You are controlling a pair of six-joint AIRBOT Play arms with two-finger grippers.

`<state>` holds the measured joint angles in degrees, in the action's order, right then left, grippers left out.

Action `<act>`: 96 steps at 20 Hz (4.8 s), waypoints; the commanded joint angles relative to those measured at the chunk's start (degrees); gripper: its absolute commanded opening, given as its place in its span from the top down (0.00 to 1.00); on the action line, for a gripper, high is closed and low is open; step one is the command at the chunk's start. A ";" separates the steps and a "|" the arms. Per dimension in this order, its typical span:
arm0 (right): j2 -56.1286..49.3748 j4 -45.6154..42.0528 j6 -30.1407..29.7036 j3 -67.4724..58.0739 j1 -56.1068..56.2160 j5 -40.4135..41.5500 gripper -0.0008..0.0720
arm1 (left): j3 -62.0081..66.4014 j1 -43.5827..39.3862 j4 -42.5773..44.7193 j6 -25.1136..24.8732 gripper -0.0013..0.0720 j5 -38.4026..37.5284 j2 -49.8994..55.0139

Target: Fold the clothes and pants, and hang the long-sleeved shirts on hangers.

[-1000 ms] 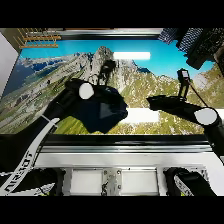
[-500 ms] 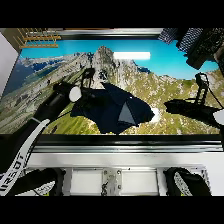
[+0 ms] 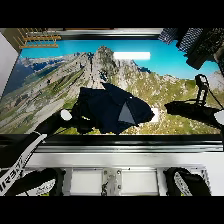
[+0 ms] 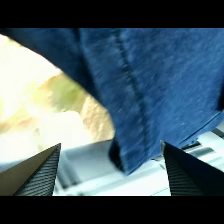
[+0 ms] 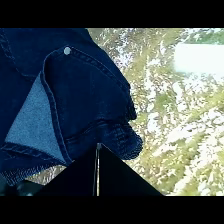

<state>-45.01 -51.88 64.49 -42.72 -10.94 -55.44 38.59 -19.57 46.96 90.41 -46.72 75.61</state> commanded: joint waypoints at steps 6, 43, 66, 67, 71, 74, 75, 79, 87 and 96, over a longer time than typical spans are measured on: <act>-0.09 0.00 -0.02 0.00 -0.04 -0.15 0.94 | 1.70 -5.49 -3.48 -5.11 0.68 -2.89 5.05; -17.66 7.26 -26.69 -2.58 7.80 12.81 0.95 | 43.01 13.27 -0.20 -4.85 0.97 -25.81 -3.54; 8.57 3.37 14.08 -31.47 7.82 -17.35 0.95 | 60.46 30.05 -1.88 -1.92 0.97 -12.83 -28.22; 5.60 1.29 16.09 -31.45 7.82 -19.93 0.95 | 59.58 28.24 -1.86 -2.16 0.97 -13.20 -24.63; -9.55 -12.87 17.22 -31.43 7.82 -23.23 0.95 | 57.20 18.78 1.79 -5.14 0.97 -9.68 -7.34; -20.61 -22.75 17.20 -31.43 7.82 -18.53 0.95 | 63.39 15.58 2.38 -4.13 0.97 -8.74 8.37; -23.32 -24.06 17.16 -31.43 7.82 -16.68 0.95 | 66.18 14.93 2.43 -3.85 0.97 -9.35 12.68; -29.99 -25.16 16.98 -31.43 7.82 -7.72 0.95 | 73.57 14.32 2.58 -2.38 0.97 -14.19 23.34; -24.94 -31.52 16.96 -27.32 8.41 -5.44 0.95 | 51.84 13.31 12.74 -1.95 0.98 -16.92 12.13; -11.91 -31.98 16.96 -2.01 15.10 -4.81 0.95 | 11.45 10.73 16.02 -2.56 0.97 -10.82 -6.19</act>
<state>-59.88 -84.05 81.47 -52.05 2.24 -60.90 61.32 -8.51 62.13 88.01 -59.90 73.54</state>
